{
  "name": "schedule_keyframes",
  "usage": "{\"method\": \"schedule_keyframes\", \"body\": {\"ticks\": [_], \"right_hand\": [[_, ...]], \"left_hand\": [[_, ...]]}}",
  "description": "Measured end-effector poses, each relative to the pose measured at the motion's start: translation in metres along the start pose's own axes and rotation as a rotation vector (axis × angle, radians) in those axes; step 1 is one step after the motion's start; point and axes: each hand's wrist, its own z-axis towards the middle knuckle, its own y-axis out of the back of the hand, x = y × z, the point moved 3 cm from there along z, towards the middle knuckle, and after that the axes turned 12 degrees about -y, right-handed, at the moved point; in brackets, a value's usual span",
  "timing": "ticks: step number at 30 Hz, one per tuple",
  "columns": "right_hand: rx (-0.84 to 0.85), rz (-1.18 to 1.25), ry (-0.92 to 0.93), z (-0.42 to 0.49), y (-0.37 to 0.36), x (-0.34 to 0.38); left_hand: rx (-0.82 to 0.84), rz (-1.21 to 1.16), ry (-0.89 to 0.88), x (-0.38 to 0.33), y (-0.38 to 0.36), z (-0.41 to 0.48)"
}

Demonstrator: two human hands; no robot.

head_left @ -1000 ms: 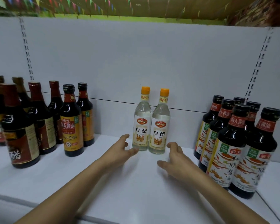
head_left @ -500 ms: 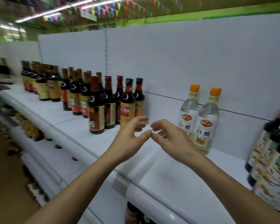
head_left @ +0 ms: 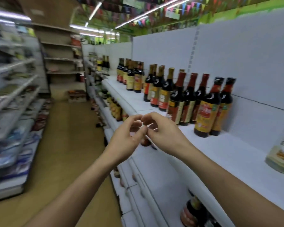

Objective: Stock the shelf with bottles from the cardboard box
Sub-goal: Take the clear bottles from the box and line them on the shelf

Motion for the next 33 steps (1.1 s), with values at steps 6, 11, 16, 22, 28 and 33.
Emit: {"method": "schedule_keyframes", "body": {"ticks": [6,11,16,22,28,33], "right_hand": [[0.204,0.075,0.056,0.016,-0.113,0.042],[0.349,0.172,0.034,0.011,-0.208,0.054],[0.450,0.195,-0.012,-0.006,-0.286,0.047],[0.605,0.148,-0.070,-0.040,-0.385,0.005],[0.712,0.112,-0.125,-0.079,-0.479,-0.084],[0.763,0.085,-0.201,-0.111,-0.556,-0.168]], "left_hand": [[-0.155,0.079,0.134,0.065,0.078,-0.055],[-0.230,0.110,0.289,0.114,0.128,-0.115],[-0.238,0.139,0.451,0.157,0.153,-0.171],[-0.195,0.163,0.637,0.222,0.148,-0.248],[-0.148,0.138,0.782,0.310,0.096,-0.334],[-0.125,0.102,0.833,0.389,0.042,-0.402]]}}
